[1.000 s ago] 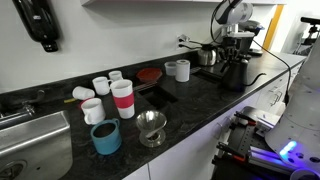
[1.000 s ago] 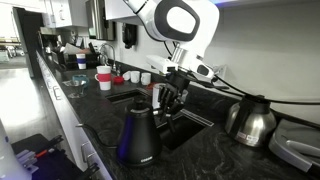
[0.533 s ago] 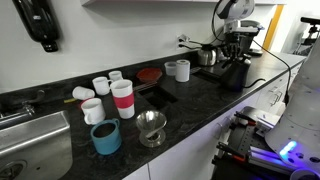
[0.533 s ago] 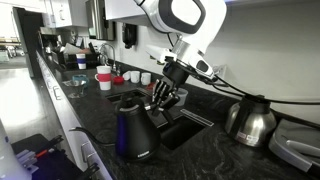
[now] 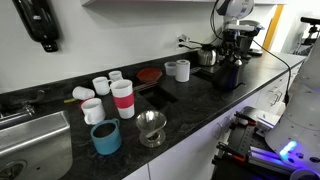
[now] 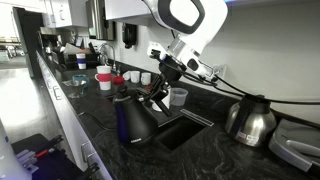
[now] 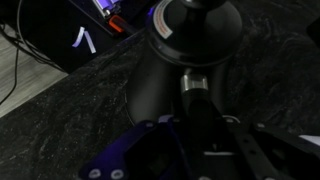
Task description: Twist the teapot ninety degrees.
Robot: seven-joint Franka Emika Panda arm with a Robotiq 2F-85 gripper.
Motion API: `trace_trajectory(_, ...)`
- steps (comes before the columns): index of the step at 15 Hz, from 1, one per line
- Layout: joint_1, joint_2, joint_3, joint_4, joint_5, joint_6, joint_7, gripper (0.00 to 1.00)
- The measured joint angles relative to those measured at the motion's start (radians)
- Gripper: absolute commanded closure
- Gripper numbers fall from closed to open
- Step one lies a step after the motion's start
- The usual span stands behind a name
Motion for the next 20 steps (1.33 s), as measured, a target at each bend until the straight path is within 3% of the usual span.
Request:
trace_trajectory(4, 0.008, -0.011, 0.007, -0.014, 0.025, 0.013, 0.132, 0.94)
trace_trajectory(5, 0.012, -0.021, 0.008, -0.022, 0.024, 0.014, 0.157, 0.74)
trace_trajectory(11, 0.013, -0.020, 0.008, -0.025, 0.023, 0.014, 0.162, 0.74)
trace_trajectory(12, 0.012, -0.019, 0.008, -0.025, 0.023, 0.014, 0.162, 0.94)
trace_trajectory(16, 0.012, -0.017, 0.006, -0.025, 0.032, 0.014, 0.195, 0.94)
trace_trajectory(20, 0.010, -0.022, -0.005, -0.039, 0.115, 0.014, 0.352, 0.94)
